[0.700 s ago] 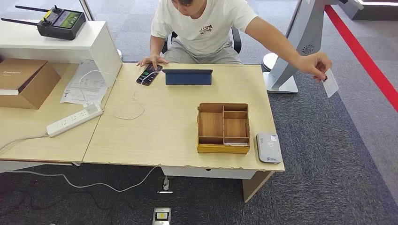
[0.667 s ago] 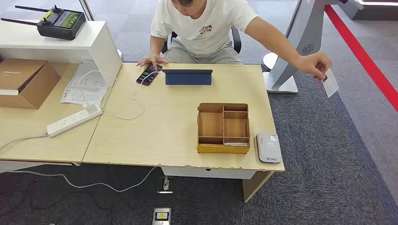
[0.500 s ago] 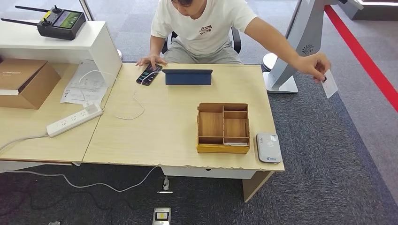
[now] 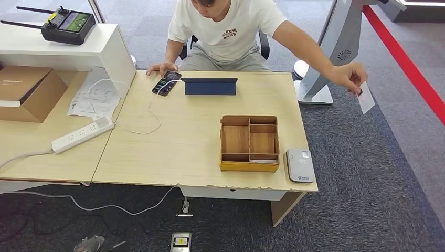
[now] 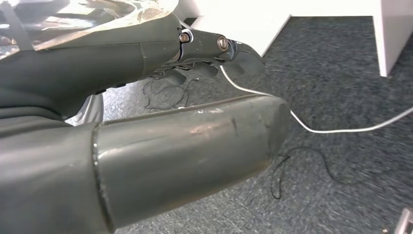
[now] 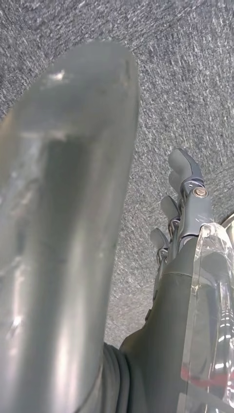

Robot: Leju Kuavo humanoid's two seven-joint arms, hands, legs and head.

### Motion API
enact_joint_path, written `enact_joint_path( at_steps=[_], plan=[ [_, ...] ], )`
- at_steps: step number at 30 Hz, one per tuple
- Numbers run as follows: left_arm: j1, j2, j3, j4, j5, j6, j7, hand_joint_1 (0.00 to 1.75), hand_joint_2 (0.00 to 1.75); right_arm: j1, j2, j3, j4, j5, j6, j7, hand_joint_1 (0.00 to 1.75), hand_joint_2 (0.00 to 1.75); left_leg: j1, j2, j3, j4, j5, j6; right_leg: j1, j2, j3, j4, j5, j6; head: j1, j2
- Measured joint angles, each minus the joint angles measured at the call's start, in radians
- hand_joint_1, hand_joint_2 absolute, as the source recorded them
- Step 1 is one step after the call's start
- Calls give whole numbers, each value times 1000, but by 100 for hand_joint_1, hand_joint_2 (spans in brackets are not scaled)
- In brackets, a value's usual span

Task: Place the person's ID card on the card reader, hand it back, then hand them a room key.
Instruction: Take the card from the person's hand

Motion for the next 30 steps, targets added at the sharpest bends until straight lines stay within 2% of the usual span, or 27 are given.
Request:
enact_joint_path(
  at_steps=[6,10,16,22,26,30],
  plan=[
    [-3,-17,-15,0,-8,0,-13,0,0,-1,-10,-13,-1,-50,-6,-40,0,0,0,0,0,0,0,0,0,0,0,0,0,0,0,0],
    [2,-20,-22,0,-14,10,-22,0,0,-5,-23,-39,-1,-113,-29,-104,0,175,0,0,0,0,0,0,0,0,1,0,0,0,0,0],
    [66,-41,-23,1,-21,116,-26,0,0,-70,-71,-79,-10,-184,-63,-283,0,175,-2,3,0,0,-1,0,-2,2,1,0,0,0,0,0],
    [120,-70,-25,4,-21,158,-17,0,0,-239,-123,-94,-31,-244,-75,-442,0,175,-3,3,1,0,0,1,-3,3,0,0,1,2,0,0],
    [126,-80,-26,6,-20,157,-17,0,0,-336,-150,-93,-45,-270,-79,-466,0,175,-3,0,1,0,1,2,-3,0,2,0,2,2,0,0],
    [131,-85,-26,9,-21,156,-17,0,0,-363,-159,-91,-53,-300,-76,-477,0,175,-2,-2,0,0,1,2,-3,-1,2,0,1,2,0,0]
  ],
)
